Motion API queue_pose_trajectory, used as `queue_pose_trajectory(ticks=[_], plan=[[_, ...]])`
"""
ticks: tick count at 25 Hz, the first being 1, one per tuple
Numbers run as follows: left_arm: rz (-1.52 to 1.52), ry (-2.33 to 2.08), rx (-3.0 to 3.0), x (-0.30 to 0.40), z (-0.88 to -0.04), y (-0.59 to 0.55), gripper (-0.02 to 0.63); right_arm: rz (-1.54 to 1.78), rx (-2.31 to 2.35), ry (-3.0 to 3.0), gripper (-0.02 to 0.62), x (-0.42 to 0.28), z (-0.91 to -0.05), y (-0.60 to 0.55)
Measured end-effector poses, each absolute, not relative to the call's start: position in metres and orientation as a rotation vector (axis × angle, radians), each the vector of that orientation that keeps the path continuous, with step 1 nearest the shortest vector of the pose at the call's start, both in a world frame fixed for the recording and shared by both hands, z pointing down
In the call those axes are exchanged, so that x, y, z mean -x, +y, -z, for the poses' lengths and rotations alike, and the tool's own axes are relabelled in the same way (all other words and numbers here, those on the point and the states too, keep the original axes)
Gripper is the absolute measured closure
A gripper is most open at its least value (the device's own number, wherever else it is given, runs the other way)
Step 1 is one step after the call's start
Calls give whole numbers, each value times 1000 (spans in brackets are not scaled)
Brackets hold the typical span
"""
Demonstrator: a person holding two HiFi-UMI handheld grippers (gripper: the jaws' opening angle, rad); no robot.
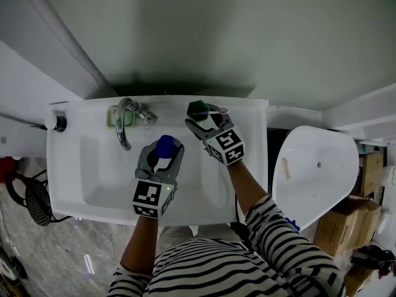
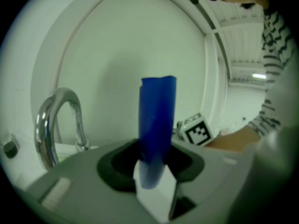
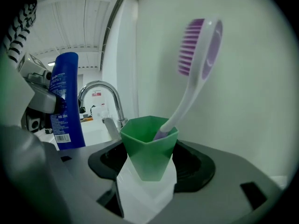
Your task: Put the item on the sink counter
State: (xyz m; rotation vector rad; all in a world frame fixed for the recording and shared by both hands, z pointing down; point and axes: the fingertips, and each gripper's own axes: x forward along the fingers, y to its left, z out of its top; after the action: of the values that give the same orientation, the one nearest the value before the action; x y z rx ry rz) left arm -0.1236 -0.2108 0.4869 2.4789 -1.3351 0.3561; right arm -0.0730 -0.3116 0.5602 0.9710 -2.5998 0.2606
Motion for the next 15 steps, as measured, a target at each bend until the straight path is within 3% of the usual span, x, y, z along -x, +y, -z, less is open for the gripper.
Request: queue_pose_trajectory(ticks=[15], plan=[[-363, -1360, -2444, 128, -509, -246, 440, -277, -939, -2549, 290, 84, -611, -334]])
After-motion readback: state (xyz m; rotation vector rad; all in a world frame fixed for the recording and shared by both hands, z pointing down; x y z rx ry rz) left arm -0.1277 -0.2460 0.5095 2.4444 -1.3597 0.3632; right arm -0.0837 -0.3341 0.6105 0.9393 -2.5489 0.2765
